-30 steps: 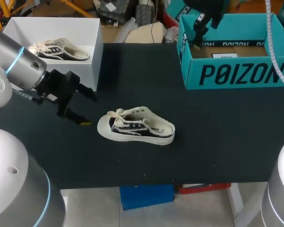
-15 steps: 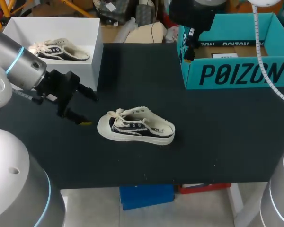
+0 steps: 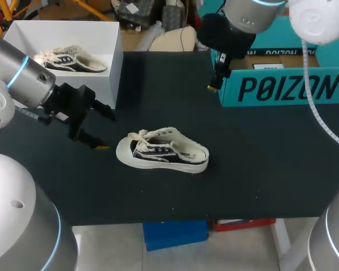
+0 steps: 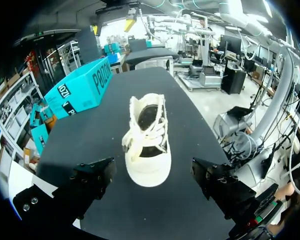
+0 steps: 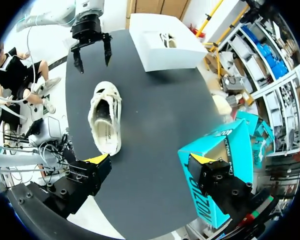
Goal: Take the shoe out of the shoebox, open the shoe tongue, remove and reinsert the insole, then place the shoe into the shoebox
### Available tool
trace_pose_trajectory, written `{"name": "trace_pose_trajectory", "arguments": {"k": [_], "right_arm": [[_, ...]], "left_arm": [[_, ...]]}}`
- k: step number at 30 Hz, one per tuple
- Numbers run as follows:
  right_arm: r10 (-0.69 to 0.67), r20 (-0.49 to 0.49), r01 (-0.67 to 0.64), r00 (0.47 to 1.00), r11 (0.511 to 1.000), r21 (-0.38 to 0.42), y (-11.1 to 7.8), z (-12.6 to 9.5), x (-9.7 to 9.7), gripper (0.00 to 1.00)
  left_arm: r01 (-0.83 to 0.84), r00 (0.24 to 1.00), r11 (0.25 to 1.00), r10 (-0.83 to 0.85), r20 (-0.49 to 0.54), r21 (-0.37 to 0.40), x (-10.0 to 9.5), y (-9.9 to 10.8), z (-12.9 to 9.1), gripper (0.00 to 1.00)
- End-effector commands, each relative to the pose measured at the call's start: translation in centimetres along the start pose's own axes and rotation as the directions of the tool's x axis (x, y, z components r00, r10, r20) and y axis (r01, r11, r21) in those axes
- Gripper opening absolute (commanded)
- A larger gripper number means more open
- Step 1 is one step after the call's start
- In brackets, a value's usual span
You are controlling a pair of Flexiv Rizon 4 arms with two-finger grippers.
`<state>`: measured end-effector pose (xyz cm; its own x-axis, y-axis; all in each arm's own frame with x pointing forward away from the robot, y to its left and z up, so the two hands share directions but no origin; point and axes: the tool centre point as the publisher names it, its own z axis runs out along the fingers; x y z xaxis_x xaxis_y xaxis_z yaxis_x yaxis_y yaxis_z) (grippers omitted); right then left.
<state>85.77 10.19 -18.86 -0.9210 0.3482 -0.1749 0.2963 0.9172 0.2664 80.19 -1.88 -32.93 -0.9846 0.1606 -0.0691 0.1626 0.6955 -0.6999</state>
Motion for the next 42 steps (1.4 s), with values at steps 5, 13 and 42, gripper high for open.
{"name": "trace_pose_trajectory", "arguments": {"k": [5, 13, 42], "right_arm": [[0.019, -0.052, -0.029, 0.998, 0.98, -0.196, -2.9, 1.9, 3.2, 1.0], [0.019, -0.052, -0.029, 0.998, 0.98, -0.196, -2.9, 1.9, 3.2, 1.0], [0.109, -0.076, -0.132, 0.991, 0.78, -0.612, -4.5, 5.4, 5.9, 1.0]], "left_arm": [[-0.002, 1.0, 1.0, 0.002, 0.003, -0.001, 0.1, 0.1, 0.1, 1.0], [-0.002, 1.0, 1.0, 0.002, 0.003, -0.001, 0.1, 0.1, 0.1, 1.0], [-0.002, 1.0, 1.0, 0.002, 0.003, -0.001, 0.1, 0.1, 0.1, 1.0]]}}
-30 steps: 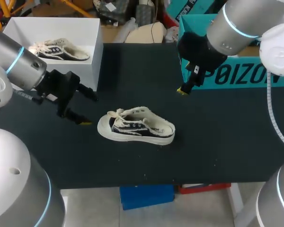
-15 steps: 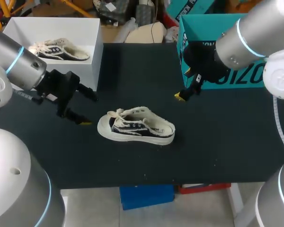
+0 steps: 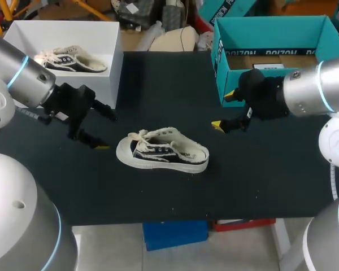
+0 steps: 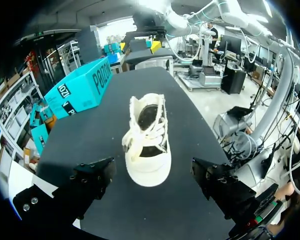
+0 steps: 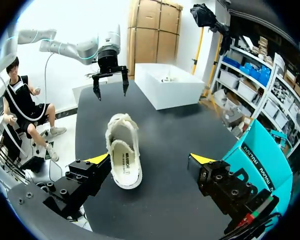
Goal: Take the shoe out of the shoebox, open the shoe tongue, remove and reinsert the insole, then place the shoe into the shoebox
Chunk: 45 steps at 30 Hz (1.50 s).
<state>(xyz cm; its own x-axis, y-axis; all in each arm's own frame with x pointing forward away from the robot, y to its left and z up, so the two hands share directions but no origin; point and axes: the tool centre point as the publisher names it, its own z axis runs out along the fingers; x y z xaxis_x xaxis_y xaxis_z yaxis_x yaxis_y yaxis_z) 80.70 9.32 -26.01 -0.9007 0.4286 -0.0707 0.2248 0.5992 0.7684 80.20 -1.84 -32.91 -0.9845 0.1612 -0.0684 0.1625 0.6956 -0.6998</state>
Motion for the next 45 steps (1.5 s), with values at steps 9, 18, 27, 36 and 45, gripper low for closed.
{"name": "trace_pose_trajectory", "arguments": {"k": [9, 18, 27, 36, 45], "right_arm": [[-0.063, -0.003, 0.063, 0.998, 0.994, -0.095, -2.3, 1.5, 2.2, 1.0], [-0.07, -0.018, 0.067, 0.997, 0.988, -0.138, -4.2, 3.2, 4.3, 1.0], [-0.032, -0.036, 0.026, 0.999, 0.984, -0.175, -5.8, 6.6, 5.6, 1.0], [-0.039, -0.055, 0.029, 0.998, 0.983, -0.182, -6.8, 8.8, 5.5, 1.0], [-0.022, -0.075, 0.008, 0.997, 0.983, -0.182, -7.7, 10.0, 4.9, 1.0]], "left_arm": [[-0.002, 1.0, 1.0, 0.002, 0.004, -0.001, 0.1, 0.1, 0.1, 1.0], [-0.002, 1.0, 1.0, 0.002, 0.004, -0.001, 0.1, 0.1, 0.1, 1.0], [-0.002, 1.0, 1.0, 0.002, 0.004, -0.001, 0.1, 0.1, 0.1, 1.0], [-0.002, 1.0, 1.0, 0.002, 0.004, -0.001, 0.1, 0.1, 0.1, 1.0], [-0.002, 1.0, 1.0, 0.002, 0.004, -0.001, 0.1, 0.1, 0.1, 1.0]]}}
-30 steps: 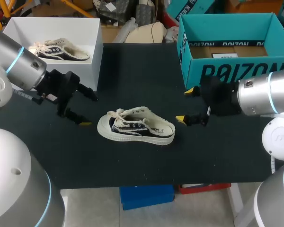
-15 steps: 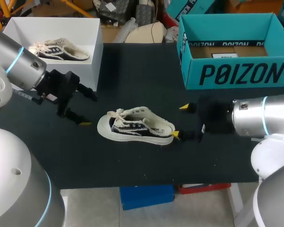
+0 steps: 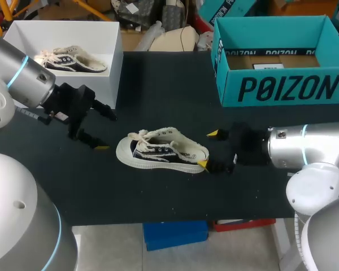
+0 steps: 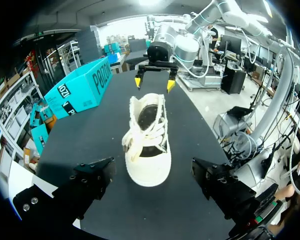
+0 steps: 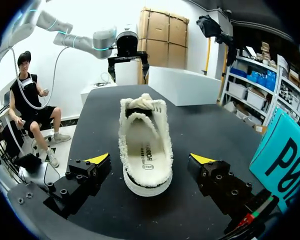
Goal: Take the shoe out of the shoebox, open the shoe tongue, remove and reinsert the insole, then place the shoe into the shoebox
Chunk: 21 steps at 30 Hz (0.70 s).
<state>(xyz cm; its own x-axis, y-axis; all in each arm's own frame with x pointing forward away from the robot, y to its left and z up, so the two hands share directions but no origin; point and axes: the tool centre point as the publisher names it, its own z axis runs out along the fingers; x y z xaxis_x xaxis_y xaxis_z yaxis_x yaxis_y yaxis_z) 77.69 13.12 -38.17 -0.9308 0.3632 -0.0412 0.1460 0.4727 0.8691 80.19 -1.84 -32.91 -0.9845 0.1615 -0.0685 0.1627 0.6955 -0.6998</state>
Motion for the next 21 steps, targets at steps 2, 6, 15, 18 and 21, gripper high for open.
{"name": "trace_pose_trajectory", "arguments": {"k": [2, 6, 15, 18, 21], "right_arm": [[0.003, 0.0, -0.003, 1.0, 1.0, -0.005, -0.3, 0.9, -0.5, 1.0], [0.004, 0.0, -0.004, 1.0, 1.0, -0.009, -0.6, 1.3, -0.7, 1.0], [0.008, 0.004, -0.008, 1.0, 0.999, -0.033, -1.3, 2.2, 0.2, 1.0], [-0.009, 0.013, 0.009, 1.0, 0.999, -0.049, -1.4, 2.3, 0.2, 1.0], [-0.011, 0.018, 0.012, 1.0, 0.999, -0.052, -1.7, 2.4, 0.1, 1.0]], "left_arm": [[-0.002, 1.0, 1.0, 0.002, 0.004, -0.001, 0.1, 0.1, 0.1, 1.0], [-0.002, 1.0, 1.0, 0.002, 0.004, -0.001, 0.1, 0.1, 0.1, 1.0], [-0.002, 1.0, 1.0, 0.002, 0.004, -0.001, 0.1, 0.1, 0.1, 1.0], [-0.002, 1.0, 1.0, 0.002, 0.004, -0.001, 0.1, 0.1, 0.1, 1.0], [-0.002, 1.0, 1.0, 0.002, 0.004, -0.001, 0.1, 0.1, 0.1, 1.0]]}}
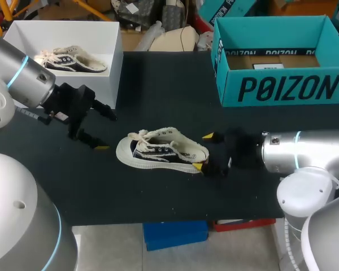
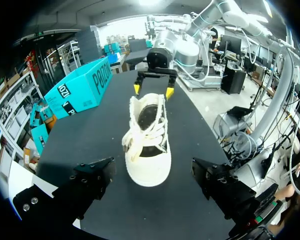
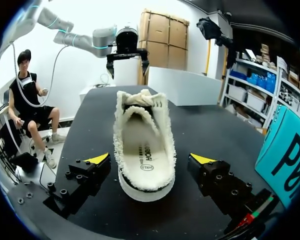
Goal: Take the shoe out of the shoebox, open the shoe tongue, remove and reinsert the insole, then place the shoe into the shoebox
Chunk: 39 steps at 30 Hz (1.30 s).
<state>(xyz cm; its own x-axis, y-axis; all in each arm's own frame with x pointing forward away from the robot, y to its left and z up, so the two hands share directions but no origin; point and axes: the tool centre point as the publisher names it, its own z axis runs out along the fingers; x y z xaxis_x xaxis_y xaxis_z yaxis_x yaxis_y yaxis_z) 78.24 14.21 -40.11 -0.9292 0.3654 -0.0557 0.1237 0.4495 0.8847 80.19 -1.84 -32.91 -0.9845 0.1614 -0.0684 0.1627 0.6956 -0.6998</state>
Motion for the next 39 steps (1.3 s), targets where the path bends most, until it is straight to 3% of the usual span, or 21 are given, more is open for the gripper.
{"name": "trace_pose_trajectory", "arguments": {"k": [1, 21, 22, 23, 24, 39], "right_arm": [[-0.001, 0.009, 0.001, 1.0, 1.0, -0.018, -0.7, 0.4, 0.1, 1.0], [0.009, -0.041, -0.01, 0.999, 1.0, -0.028, -1.9, 2.1, -0.3, 1.0], [0.008, -0.044, -0.01, 0.999, 1.0, -0.028, -1.9, 2.2, -0.2, 0.47], [0.006, -0.048, -0.007, 0.999, 1.0, -0.027, -1.9, 2.2, -0.2, 0.13], [0.003, -0.058, -0.004, 0.998, 1.0, -0.028, -1.9, 2.2, -0.2, 0.0], [-0.071, -0.134, 0.072, 0.988, 0.997, 0.009, -1.2, 1.5, -1.9, 0.0]], "left_arm": [[-0.002, 1.0, 1.0, 0.002, 0.004, -0.001, 0.1, 0.1, 0.1, 1.0], [-0.002, 1.0, 1.0, 0.002, 0.004, -0.001, 0.1, 0.1, 0.1, 1.0], [-0.002, 1.0, 1.0, 0.002, 0.004, -0.001, 0.1, 0.1, 0.1, 1.0], [-0.002, 1.0, 1.0, 0.002, 0.004, -0.001, 0.1, 0.1, 0.1, 1.0], [-0.002, 1.0, 1.0, 0.002, 0.004, -0.001, 0.1, 0.1, 0.1, 1.0], [-0.002, 1.0, 1.0, 0.002, 0.004, -0.001, 0.1, 0.1, 0.1, 1.0]]}}
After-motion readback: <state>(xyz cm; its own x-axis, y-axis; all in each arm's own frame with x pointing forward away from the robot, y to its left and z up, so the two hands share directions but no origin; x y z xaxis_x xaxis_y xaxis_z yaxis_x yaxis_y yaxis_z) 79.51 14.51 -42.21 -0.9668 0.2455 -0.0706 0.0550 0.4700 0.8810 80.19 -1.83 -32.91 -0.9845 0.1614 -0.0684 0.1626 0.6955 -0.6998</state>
